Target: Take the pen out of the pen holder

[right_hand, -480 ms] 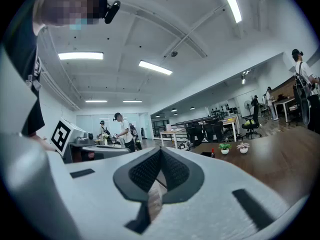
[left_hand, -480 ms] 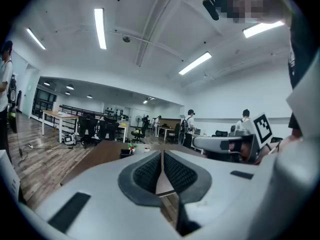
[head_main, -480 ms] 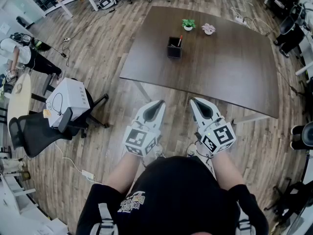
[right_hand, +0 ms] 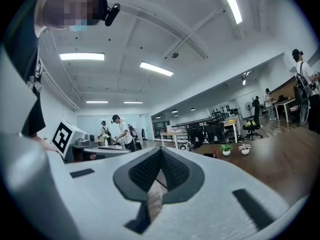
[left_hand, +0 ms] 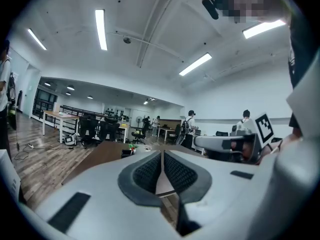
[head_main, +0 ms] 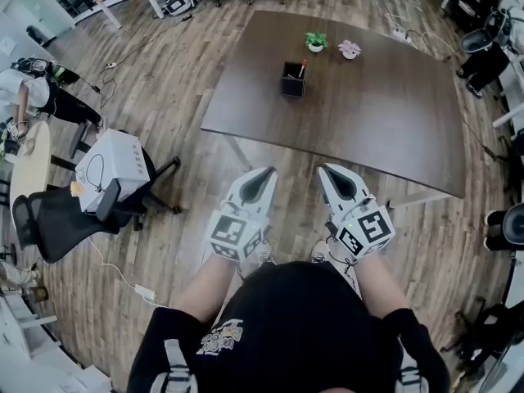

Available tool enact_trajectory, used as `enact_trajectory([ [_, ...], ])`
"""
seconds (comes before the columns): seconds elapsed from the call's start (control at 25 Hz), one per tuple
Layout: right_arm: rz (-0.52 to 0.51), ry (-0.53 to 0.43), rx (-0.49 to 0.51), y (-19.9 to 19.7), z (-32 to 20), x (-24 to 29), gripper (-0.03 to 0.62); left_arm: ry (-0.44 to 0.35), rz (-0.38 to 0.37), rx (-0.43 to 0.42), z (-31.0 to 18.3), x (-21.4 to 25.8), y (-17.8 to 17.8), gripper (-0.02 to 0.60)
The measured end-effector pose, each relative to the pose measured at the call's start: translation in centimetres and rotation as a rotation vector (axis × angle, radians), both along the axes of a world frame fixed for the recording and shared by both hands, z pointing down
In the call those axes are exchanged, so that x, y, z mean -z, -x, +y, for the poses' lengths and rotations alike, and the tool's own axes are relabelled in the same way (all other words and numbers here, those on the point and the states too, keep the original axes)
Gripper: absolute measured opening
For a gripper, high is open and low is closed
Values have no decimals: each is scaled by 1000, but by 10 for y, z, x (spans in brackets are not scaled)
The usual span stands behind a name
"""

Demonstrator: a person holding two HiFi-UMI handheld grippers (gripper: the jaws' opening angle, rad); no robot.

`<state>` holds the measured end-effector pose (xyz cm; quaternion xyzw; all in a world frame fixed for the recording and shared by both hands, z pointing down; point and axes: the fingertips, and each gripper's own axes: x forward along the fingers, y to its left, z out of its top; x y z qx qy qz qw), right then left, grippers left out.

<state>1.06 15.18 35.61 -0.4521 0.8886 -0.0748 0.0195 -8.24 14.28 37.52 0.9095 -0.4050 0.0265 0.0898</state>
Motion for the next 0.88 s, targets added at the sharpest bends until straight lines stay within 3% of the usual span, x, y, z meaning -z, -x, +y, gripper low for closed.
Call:
enact_trajectory([
  [0.2, 6, -3, -20, 5, -4, -1, 9, -5, 10, 5, -6, 0, 13, 18],
  [0.28, 4, -8, -32, 8, -6, 0, 51, -9, 9, 4, -8, -1, 20, 27],
  [0.6, 26, -20, -86, 35, -17, 3, 179, -12, 12, -12, -21, -3, 56, 209],
  [0.88, 35, -43, -142, 60, -24, 7, 213, -27, 7, -61, -26, -4, 87, 233],
])
